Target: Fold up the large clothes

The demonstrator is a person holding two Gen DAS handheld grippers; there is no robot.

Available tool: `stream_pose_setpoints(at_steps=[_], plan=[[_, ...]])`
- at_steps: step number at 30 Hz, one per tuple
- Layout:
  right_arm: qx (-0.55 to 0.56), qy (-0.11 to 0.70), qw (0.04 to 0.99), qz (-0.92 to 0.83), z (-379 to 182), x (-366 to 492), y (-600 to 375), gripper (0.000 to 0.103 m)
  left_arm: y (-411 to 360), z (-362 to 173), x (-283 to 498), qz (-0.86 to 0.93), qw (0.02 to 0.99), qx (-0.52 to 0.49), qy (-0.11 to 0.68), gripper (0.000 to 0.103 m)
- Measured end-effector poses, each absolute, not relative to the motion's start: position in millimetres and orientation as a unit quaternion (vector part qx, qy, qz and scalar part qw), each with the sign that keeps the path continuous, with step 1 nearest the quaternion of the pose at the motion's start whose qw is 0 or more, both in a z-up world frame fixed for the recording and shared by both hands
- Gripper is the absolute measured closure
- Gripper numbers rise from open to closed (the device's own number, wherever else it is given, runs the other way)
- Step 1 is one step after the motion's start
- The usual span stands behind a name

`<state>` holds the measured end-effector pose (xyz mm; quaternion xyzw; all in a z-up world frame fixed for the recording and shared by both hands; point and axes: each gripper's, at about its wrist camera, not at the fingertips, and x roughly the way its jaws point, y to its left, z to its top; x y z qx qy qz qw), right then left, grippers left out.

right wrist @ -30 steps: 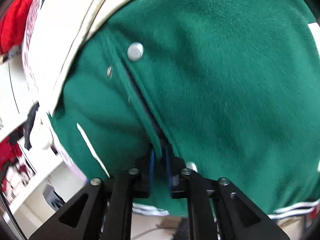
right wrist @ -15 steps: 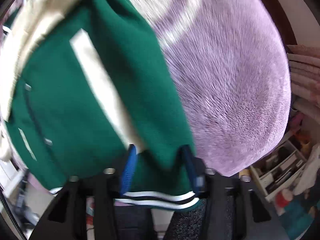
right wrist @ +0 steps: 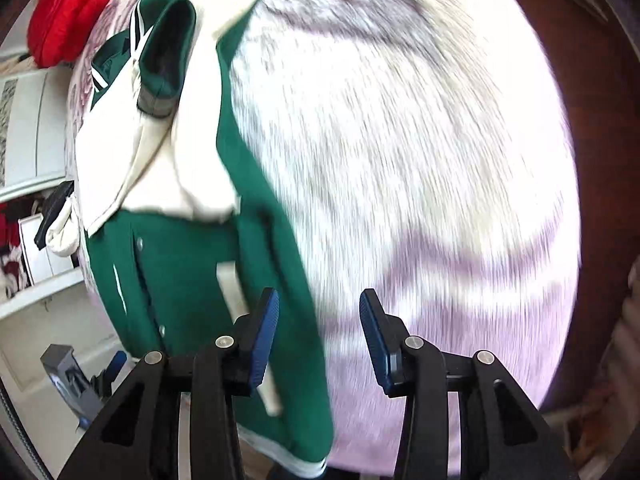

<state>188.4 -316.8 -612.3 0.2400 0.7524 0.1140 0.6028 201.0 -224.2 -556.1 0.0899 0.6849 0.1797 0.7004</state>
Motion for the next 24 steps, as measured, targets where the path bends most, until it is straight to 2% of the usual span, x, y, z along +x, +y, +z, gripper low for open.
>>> stream_pose_setpoints(at_steps=[4,5,6,7,8,11,15,16,17,18,19,20,24], plan=[[0.176,0.753,0.609,0.178,-632.3,218.6,-278.4,0.059,-239.2,-575.2,220.3,0.189,0.705,0.11,0.674,0.0],[0.165,0.75,0.614,0.184,-633.9,216.4,-270.4,0.061,-240.2,-580.0,223.0,0.19,0.704,0.115,0.674,0.0],[0.144,0.745,0.626,0.179,-634.1,214.5,-267.0,0.07,-241.4,-584.9,225.3,0.192,0.703,0.12,0.675,0.0],[0.14,0.742,0.634,0.168,-634.3,212.8,-266.0,0.089,-242.3,-588.4,226.8,0.194,0.701,0.125,0.674,0.0],[0.152,0.738,0.64,0.154,-633.4,206.9,-257.9,0.095,-242.3,-590.1,227.4,0.197,0.7,0.126,0.675,0.0],[0.164,0.728,0.656,0.116,-629.8,199.1,-256.9,0.096,-243.7,-587.3,225.5,0.201,0.7,0.13,0.673,0.0],[0.188,0.748,0.626,0.119,-630.2,192.0,-269.4,0.096,-248.3,-576.8,221.9,0.202,0.698,0.133,0.674,0.0],[0.193,0.755,0.615,0.122,-626.2,190.5,-268.8,0.094,-251.0,-568.8,217.8,0.201,0.702,0.134,0.67,0.0],[0.187,0.762,0.609,0.12,-620.0,186.2,-278.2,0.079,-254.3,-561.6,213.7,0.198,0.707,0.134,0.666,0.0],[0.18,0.762,0.611,0.117,-610.5,181.8,-284.6,0.07,-260.8,-551.4,206.2,0.193,0.712,0.135,0.662,0.0],[0.176,0.757,0.618,0.116,-597.7,175.1,-294.0,0.051,-268.1,-543.7,198.4,0.187,0.716,0.135,0.659,0.0],[0.168,0.755,0.624,0.114,-588.1,171.7,-301.1,0.039,-275.6,-537.1,190.1,0.181,0.718,0.138,0.658,0.0],[0.14,0.762,0.628,0.072,-560.1,141.0,-347.2,0.036,-317.6,-520.9,152.2,0.151,0.715,0.147,0.666,0.0]])
